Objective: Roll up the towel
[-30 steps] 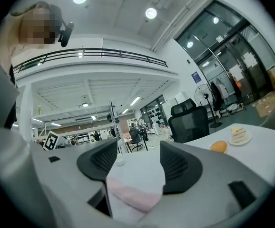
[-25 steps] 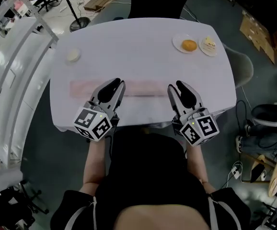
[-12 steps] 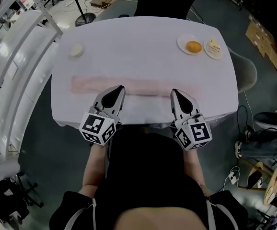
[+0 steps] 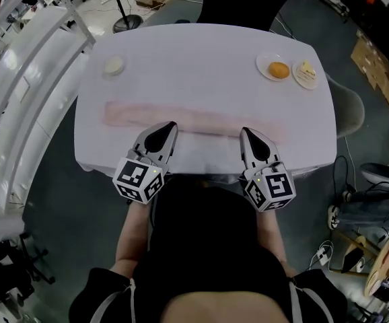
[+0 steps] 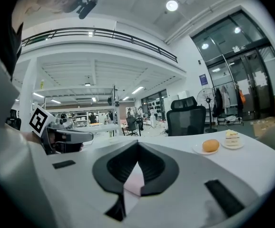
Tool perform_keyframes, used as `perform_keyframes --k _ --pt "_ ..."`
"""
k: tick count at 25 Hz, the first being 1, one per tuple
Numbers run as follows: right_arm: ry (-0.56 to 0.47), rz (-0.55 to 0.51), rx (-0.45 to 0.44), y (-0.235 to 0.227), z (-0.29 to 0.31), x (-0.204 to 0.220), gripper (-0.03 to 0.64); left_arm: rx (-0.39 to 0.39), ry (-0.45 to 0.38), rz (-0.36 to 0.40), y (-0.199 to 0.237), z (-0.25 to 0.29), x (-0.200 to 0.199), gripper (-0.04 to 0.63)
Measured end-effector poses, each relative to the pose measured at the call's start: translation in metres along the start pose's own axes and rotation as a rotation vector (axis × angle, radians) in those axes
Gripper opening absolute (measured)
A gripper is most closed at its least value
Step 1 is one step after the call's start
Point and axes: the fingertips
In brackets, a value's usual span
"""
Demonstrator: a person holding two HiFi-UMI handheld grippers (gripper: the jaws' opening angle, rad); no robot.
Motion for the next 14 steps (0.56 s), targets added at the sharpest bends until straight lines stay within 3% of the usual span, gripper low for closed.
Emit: perform_keyframes --k 14 --pt "0.038 -0.038 -0.001 0.001 -0.004 0.017 0.003 -0.031 0.026 0.009 0.001 -0.004 0.012 0.007"
Point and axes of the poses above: the fingertips, and each gripper's own axes: z forward along the fingers, y to its left, x out of its underside, and after that the axes turned 1 degree about x, right-handed
